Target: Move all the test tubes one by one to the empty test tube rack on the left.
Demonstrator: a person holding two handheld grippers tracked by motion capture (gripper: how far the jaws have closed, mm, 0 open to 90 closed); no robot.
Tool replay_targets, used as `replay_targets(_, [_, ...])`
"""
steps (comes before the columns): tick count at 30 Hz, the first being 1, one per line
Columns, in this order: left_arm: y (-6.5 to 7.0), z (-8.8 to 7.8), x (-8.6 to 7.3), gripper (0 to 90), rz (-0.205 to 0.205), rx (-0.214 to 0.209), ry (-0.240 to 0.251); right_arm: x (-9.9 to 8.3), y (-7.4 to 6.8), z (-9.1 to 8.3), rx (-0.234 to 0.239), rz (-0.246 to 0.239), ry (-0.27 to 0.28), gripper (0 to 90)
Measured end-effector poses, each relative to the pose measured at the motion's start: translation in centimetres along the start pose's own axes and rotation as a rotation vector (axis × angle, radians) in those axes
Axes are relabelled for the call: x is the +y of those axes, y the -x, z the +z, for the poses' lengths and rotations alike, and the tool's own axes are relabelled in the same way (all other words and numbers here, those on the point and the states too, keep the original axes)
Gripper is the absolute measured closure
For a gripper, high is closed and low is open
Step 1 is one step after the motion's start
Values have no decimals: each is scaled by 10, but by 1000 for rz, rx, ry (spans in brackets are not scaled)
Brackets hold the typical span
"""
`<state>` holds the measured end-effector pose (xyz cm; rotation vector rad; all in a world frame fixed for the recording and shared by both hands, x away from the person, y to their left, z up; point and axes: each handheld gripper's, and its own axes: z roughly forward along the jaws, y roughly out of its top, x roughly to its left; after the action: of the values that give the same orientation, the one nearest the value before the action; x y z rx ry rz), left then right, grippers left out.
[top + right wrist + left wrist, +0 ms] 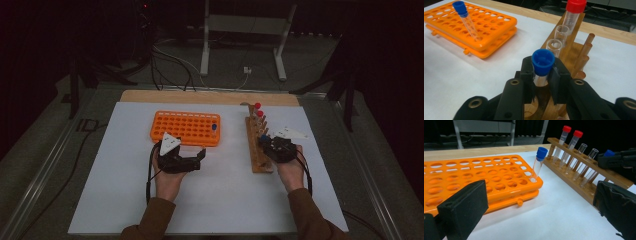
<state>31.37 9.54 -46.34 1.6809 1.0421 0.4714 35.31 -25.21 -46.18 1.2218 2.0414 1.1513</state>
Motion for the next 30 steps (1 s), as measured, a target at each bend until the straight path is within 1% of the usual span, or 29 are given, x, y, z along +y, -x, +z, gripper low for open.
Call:
replay_targets(2, [1, -1, 0, 4, 6, 3, 0, 0, 1, 1, 2, 5, 2, 762])
replay_targets(5, [2, -4, -1, 4, 31, 12, -3, 0, 0, 0, 0, 3, -1, 764])
replay_targets(9, [3, -5, -1, 4, 45, 15, -5, 3, 0, -5, 2, 9, 14, 765])
replay_targets(11, [4, -5, 0, 4, 50, 15, -3, 6, 0, -12, 9, 18, 43, 765])
replay_targets(12, [4, -5, 0, 4, 54, 15, -2, 6, 0, -12, 9, 18, 43, 765])
replay_targets(13, [5, -5, 0, 4, 61, 13, -3, 10, 0, -18, 9, 15, 59, 765])
replay_targets(15, [6, -5, 0, 4, 63, 12, -2, 11, -1, -21, 9, 12, 66, 765])
replay_targets(19, [7, -5, 1, 5, 67, 10, 6, 20, 0, -31, 13, 5, 93, 766])
replay_targets(20, [7, -5, 1, 5, 69, 11, 9, 20, 0, -31, 13, 5, 93, 766])
replay_targets(21, [7, -5, 1, 4, 65, 7, 16, 24, 1, -36, 14, 9, 109, 765])
replay_targets(23, [8, -5, 2, 4, 58, -1, 24, 25, 1, -39, 17, 14, 118, 766])
replay_targets(24, [8, -5, 3, 4, 61, -3, 27, 28, 1, -45, 19, 11, 138, 766])
replay_targets(26, [9, -5, 4, 5, 70, -7, 37, 30, 0, -50, 22, 8, 153, 766])
replay_targets(28, [14, -4, 6, 5, 99, -8, 48, 33, -2, -54, 34, 5, 162, 765])
replay_targets(29, [14, -4, 6, 5, 99, -8, 48, 33, -2, -54, 34, 5, 162, 765])
replay_targets(30, [17, -2, 8, 5, 115, -14, 52, 34, -4, -56, 48, 3, 167, 765])
